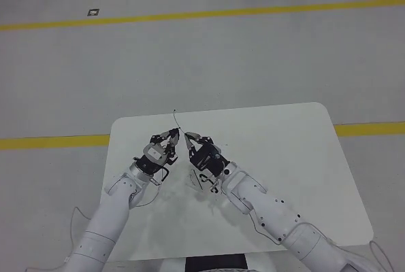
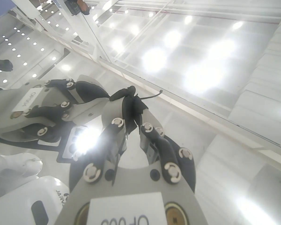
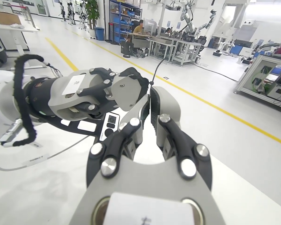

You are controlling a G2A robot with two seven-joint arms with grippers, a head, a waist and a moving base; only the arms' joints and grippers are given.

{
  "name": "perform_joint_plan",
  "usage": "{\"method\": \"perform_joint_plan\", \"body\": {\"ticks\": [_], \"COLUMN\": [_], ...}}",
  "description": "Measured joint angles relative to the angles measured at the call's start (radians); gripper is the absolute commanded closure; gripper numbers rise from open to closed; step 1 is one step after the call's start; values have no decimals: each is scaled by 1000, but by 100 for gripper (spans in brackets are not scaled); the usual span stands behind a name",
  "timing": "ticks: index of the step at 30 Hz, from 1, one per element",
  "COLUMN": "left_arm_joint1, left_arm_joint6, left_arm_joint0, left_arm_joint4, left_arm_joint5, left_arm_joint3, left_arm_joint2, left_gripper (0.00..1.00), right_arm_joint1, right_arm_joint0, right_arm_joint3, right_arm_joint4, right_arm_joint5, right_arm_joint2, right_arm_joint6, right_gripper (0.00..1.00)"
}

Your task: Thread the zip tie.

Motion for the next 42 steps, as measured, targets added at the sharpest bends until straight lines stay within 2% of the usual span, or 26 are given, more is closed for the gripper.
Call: {"method": "perform_joint_plan", "body": {"ticks": [42], "left_arm_joint1": [0], "left_arm_joint6": [0], "left_arm_joint0": [0], "left_arm_joint4": [0], "left_arm_joint5": [0], "left_arm_joint3": [0], "left_arm_joint2": [0], "left_gripper": [100], "right_arm_joint1": [-13], "right_arm_joint0": [-69], "right_arm_joint3": [-16], "right_arm_joint4": [-52], "right_arm_joint5": [-1], "right_arm_joint2": [115], "right_arm_joint6": [23], "right_gripper": [100]}}
